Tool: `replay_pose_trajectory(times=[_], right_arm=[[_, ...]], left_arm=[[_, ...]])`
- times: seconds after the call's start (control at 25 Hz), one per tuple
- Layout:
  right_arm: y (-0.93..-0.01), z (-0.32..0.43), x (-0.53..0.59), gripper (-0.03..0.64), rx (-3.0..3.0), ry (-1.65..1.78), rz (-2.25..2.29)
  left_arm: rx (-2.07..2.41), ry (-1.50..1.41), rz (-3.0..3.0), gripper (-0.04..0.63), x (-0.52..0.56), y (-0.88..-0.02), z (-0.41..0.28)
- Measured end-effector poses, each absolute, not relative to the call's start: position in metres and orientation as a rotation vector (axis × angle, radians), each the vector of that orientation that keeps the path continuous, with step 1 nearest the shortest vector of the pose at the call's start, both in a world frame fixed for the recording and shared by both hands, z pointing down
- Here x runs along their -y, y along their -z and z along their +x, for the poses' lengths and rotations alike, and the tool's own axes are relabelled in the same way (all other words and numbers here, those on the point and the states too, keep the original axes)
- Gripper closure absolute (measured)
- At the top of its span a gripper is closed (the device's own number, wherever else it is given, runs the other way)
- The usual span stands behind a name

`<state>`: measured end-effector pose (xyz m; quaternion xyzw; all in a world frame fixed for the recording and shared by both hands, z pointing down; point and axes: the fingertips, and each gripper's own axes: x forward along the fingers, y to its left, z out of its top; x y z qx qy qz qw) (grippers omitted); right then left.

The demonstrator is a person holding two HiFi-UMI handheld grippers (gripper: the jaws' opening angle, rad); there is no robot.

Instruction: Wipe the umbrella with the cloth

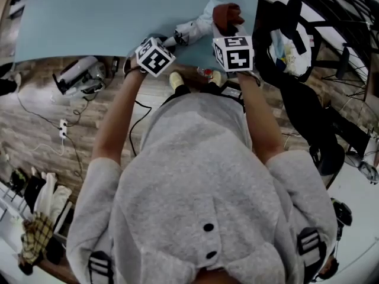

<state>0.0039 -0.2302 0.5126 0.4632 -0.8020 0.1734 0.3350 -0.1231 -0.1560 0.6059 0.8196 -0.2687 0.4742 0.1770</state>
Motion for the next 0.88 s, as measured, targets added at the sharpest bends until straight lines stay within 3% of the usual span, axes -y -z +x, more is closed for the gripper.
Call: replay_pose_trajectory(times=[0.88], right_arm=[[-0.523,-0.024,0.221,0.538,2.125,-0.518,1.139]], left_arm=[[0.753,-1.349,2.313,0.425,0.155,-0.608,-0.124]])
